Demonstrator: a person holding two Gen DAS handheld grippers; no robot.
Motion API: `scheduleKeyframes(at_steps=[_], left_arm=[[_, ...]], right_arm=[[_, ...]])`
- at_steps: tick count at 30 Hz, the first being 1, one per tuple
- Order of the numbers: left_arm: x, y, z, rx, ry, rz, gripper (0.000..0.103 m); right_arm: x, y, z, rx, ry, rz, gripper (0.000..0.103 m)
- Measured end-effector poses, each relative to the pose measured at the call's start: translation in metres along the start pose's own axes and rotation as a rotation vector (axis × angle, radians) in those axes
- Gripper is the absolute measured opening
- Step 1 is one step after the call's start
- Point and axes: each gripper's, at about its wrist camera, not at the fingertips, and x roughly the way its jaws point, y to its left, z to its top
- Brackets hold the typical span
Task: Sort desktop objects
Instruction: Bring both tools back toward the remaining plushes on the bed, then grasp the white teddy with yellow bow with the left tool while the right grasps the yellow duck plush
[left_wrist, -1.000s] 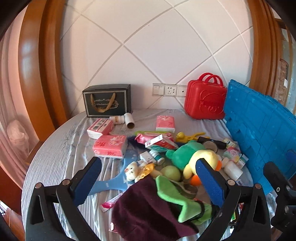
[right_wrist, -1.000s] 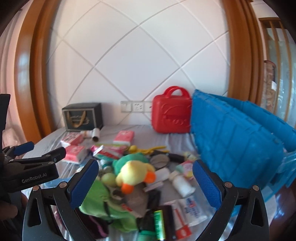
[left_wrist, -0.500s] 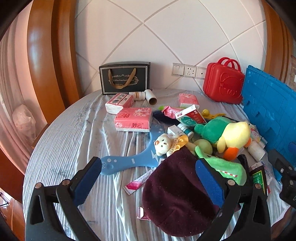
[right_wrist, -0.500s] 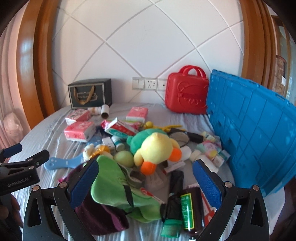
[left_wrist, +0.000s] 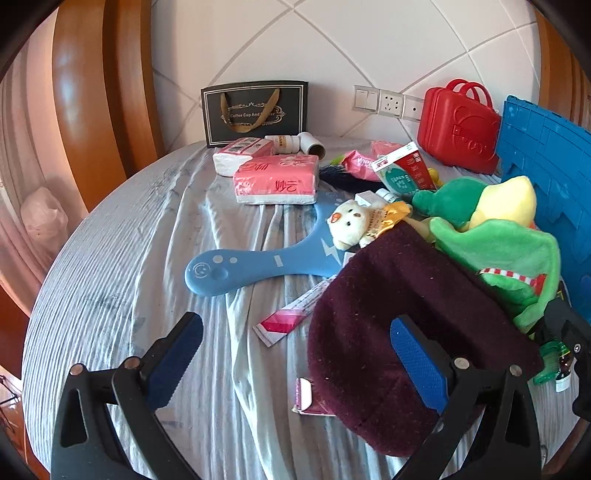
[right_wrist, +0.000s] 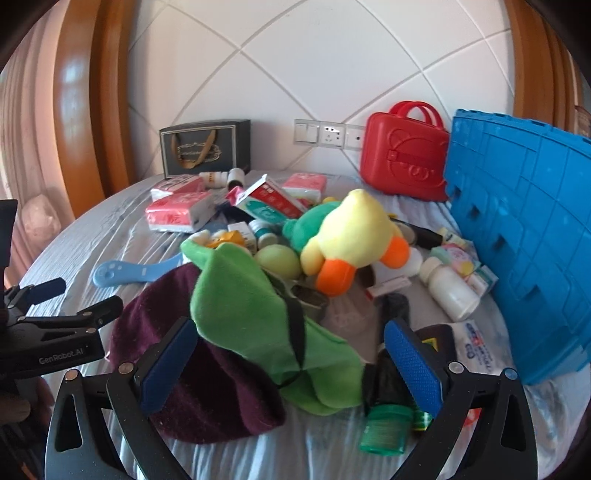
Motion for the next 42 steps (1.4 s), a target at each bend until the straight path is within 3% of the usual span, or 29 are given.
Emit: scheduleKeyframes(at_steps=[7,17,24,29,34,42], left_arm=[[0.03,0.02,0.015,-0.011,-0.002,0.016,0.103],[0.068,-0.021,0.055,0.04,-0.039,-0.066,0.103],[0.102,-0.034,0.078,0.065,-0.015,-0.083,0.103],[0.128,-0.041,0.083,0.095,0.047,-0.113,0.103],[0.131,-0.048,0.087,0.106,0.058,-0.155,0.103],[0.136,-0.061,0.083,0.141,0.107,-0.209,0.103]], right_arm=[[0.01,0.0,0.009,0.024,-0.048,-0.022,0.103],[0.052,-0.057,0.06,0.101,-0.053,-0.167,0.103],[0.024,-0.088,0.091,0.218,-0.238,-0.186,0.103],[0.073,-0.085,0.093,0.15,-0.033,-0.181,0.103],[0.104,-0.08,0.079,0.144,0.017,-0.171,0.103],[0.113,-0.084,0.07,0.154,0.047,-0.183,0.103]])
